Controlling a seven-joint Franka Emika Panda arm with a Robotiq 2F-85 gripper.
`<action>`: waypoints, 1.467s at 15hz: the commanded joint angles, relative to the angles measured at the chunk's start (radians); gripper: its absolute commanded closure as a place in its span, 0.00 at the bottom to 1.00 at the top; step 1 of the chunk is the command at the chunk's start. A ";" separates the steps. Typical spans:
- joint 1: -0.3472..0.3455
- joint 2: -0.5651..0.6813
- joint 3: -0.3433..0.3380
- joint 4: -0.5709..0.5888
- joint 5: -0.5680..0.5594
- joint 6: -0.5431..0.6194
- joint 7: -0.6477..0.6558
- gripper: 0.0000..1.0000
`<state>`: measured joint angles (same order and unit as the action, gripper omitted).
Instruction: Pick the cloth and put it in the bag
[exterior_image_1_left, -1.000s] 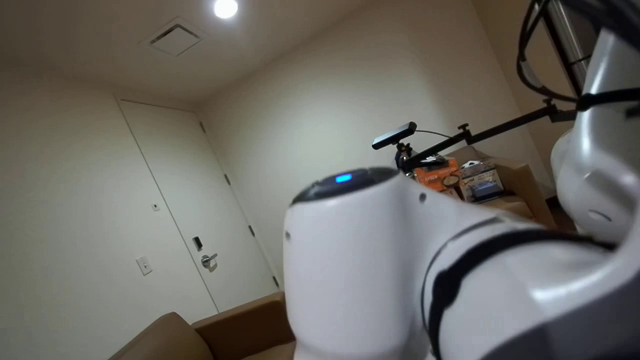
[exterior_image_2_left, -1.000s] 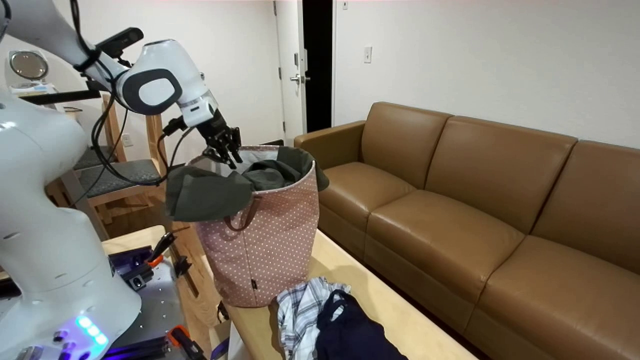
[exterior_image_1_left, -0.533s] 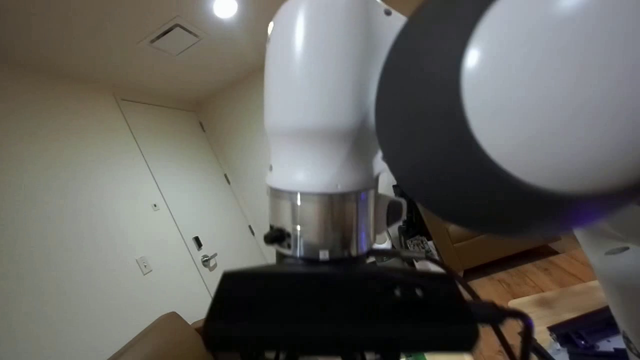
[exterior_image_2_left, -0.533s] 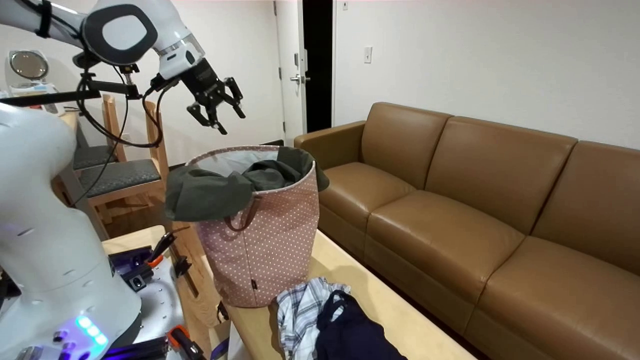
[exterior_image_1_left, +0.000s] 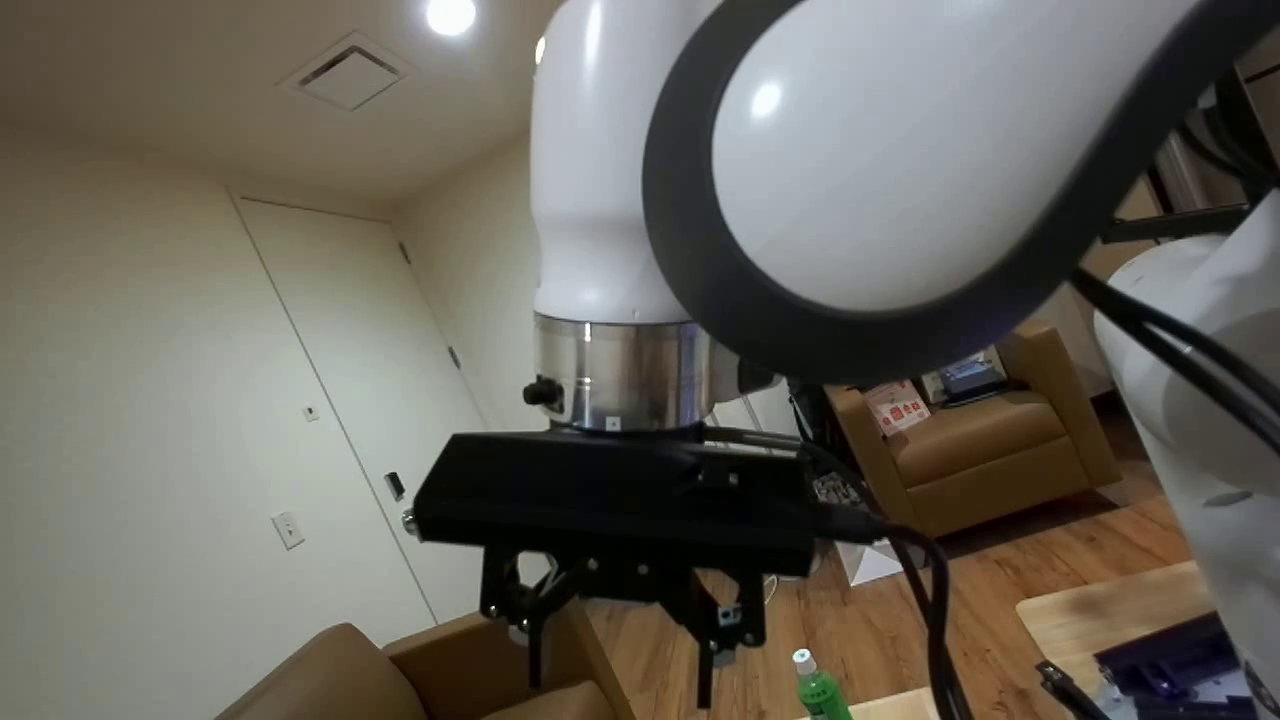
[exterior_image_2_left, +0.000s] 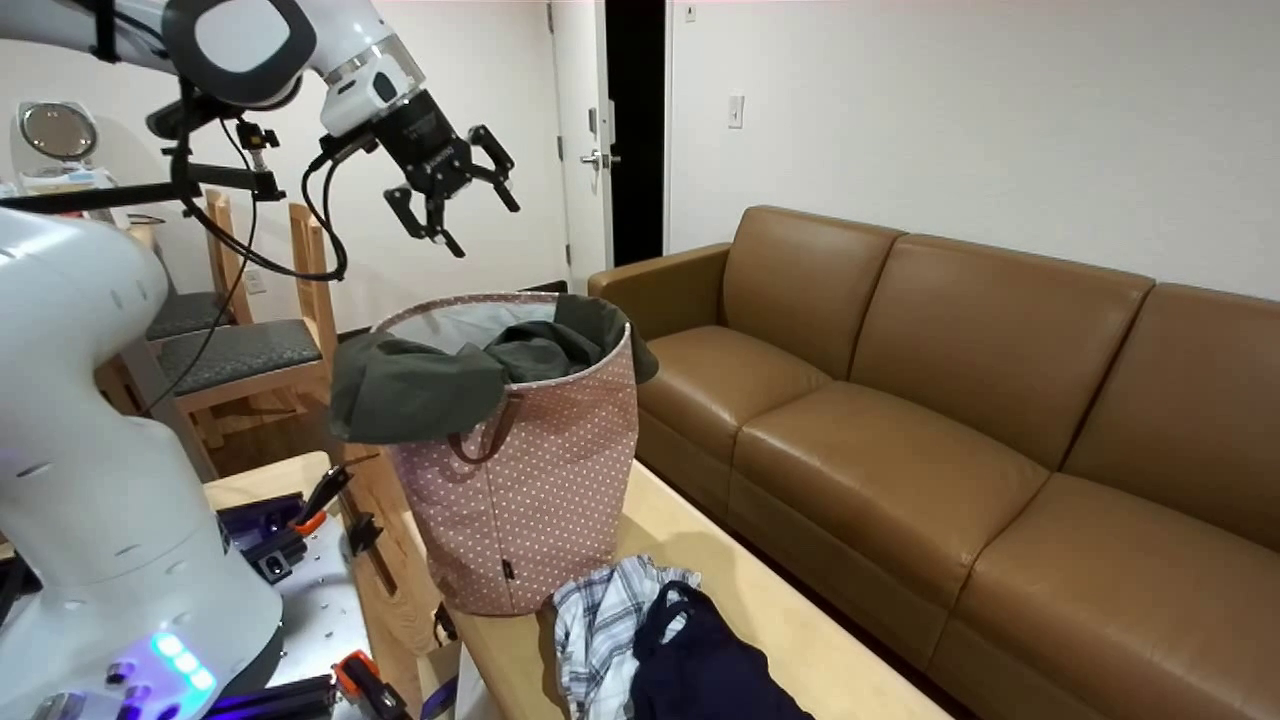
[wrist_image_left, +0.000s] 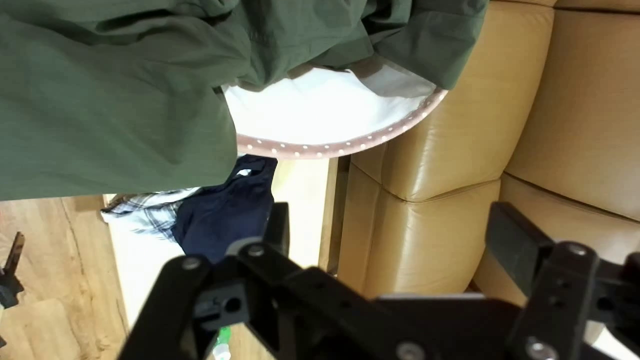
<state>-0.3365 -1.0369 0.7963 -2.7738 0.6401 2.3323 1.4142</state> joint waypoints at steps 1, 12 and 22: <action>0.065 0.065 -0.071 0.005 -0.096 0.020 0.035 0.00; 0.227 0.156 -0.571 0.207 -0.407 -0.381 -0.257 0.00; 0.328 0.290 -0.664 0.291 -0.393 -0.490 -0.585 0.00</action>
<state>-0.0393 -0.8278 0.1732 -2.5111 0.2376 1.8570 0.9599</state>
